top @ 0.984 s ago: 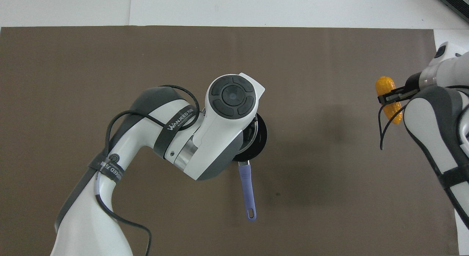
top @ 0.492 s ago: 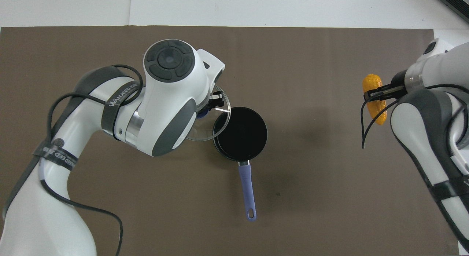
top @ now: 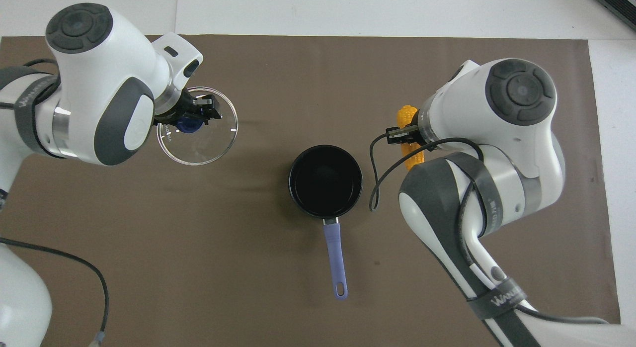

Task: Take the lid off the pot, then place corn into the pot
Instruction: 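Lift the lid off with the left gripper while the right gripper lifts the corn, then set the lid down with the left gripper while the right gripper drops corn into pot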

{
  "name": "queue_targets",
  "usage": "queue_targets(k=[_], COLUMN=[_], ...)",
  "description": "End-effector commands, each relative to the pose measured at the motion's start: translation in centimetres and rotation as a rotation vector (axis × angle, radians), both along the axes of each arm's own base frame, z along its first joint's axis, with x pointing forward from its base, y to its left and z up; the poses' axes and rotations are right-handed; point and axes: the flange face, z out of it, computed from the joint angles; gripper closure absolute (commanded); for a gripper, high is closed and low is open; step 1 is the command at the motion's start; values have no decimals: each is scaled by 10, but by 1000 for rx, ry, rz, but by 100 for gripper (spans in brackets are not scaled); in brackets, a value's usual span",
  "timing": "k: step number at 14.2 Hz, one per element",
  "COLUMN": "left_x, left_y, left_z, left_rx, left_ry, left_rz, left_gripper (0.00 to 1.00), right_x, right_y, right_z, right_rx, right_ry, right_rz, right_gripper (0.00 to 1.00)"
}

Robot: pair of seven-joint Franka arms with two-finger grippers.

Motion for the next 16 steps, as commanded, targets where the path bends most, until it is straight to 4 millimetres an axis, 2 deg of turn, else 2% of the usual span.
queue_targets(k=[1,2,3,5,7,9,10,12,13,16], left_x=[-1,-2,-4,-7,-11,-13,-12,-21,-27,-40], left_y=[47,65,86,116,142,175,176,186,199,209], left_z=[-11,-12,-19,-27,-45,-61,-64,-94,-105,-122], left_rx=[-17,-19,-20,-22,-24,-23,-23,-22,-16,-15], left_ry=[34,28,34,38,37,20,18,17,-14,-16], left_rz=[-30,-64,-103,-138,-159,-134,-145,-157,-152,-191], left_gripper=[100,100,100,100,100,100,100,100,100,100], right_x=[2,5,0,-6,-10,-22,-26,-30,-31,-34], right_y=[60,76,108,132,139,146,146,145,145,147], right_z=[-20,-28,-31,-46,-57,-85,-98,-113,-118,-125], right_rx=[-4,4,7,0,2,-10,-13,-17,-14,-16], right_ry=[33,39,42,65,72,91,98,105,100,111], right_rz=[-50,-88,-81,-92,-91,-71,-60,-56,-54,-50], right_gripper=[100,100,100,100,100,100,100,100,100,100])
